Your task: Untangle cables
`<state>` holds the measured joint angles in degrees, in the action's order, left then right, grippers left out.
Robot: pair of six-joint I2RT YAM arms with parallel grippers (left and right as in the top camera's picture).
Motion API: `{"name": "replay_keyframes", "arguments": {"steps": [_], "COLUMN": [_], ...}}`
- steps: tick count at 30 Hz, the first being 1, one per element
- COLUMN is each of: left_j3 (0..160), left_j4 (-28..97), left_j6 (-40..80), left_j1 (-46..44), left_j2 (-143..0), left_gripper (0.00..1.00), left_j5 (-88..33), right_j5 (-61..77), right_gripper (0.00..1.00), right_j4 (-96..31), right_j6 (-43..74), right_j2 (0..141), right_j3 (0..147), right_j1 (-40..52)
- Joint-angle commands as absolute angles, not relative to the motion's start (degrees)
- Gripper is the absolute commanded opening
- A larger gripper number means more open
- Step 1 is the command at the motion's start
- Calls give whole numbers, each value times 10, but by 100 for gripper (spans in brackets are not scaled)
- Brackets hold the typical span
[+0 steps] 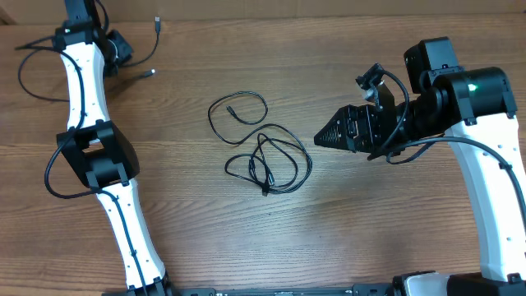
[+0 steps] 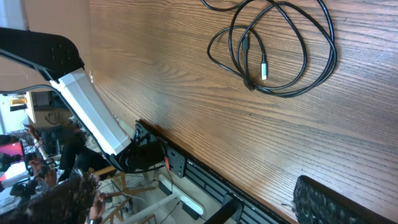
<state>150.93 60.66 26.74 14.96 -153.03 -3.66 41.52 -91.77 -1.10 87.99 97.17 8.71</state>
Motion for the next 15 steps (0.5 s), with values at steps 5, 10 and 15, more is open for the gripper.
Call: {"name": "replay_keyframes", "arguments": {"steps": [5, 10, 15], "left_j3": [1522, 1573, 1600], "left_j4": [604, 643, 750], "left_j6": [218, 218, 218], "left_j1": [147, 147, 141], "left_j2": [-1527, -1491, -1427], "left_gripper": [45, 46, 63], "left_j5": [-220, -282, -360], "right_j5": [414, 409, 350], "right_gripper": [100, 100, 100], "right_j4": [-919, -914, -893], "right_j6": [-16, -16, 42], "right_j2": [877, 877, 877], "right_j3": [975, 975, 975], "right_j1": [87, 87, 85]}}
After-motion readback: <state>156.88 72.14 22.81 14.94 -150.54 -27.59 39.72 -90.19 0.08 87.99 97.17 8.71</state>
